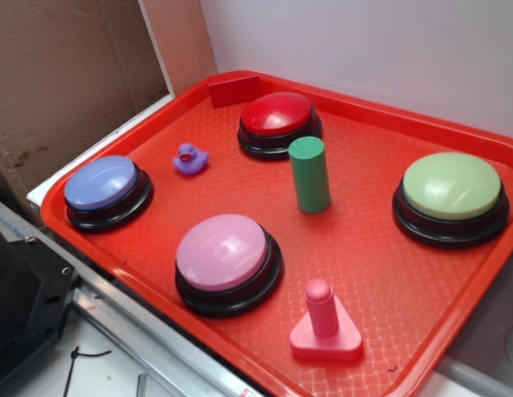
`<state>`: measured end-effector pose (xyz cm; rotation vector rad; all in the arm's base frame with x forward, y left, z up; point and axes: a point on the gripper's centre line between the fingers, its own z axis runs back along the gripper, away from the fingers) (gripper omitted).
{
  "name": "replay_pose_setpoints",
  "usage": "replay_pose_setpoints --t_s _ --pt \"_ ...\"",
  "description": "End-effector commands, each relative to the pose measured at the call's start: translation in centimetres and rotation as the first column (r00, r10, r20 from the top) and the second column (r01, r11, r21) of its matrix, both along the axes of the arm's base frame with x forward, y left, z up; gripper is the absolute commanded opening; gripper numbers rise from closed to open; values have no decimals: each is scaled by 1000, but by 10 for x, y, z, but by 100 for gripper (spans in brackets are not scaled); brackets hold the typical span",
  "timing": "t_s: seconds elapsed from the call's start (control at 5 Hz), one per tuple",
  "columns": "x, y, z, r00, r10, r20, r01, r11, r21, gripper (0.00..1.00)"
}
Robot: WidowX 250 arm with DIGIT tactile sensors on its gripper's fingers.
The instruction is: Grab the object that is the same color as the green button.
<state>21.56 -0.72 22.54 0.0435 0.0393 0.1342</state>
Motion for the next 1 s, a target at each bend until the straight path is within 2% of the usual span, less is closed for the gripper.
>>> replay_pose_setpoints --t_s 0.0,0.2,0.4,0.8 --pt "4 -78 -19 967 -252 -33 248 963 -102 100" --pt "-14 -110 -31 942 -331 -49 324 939 -114 100" --pt "-20 -129 -47 918 -395 -38 391 917 -83 100" --pt "-20 -129 -47 918 -395 -38 391 917 -83 100"
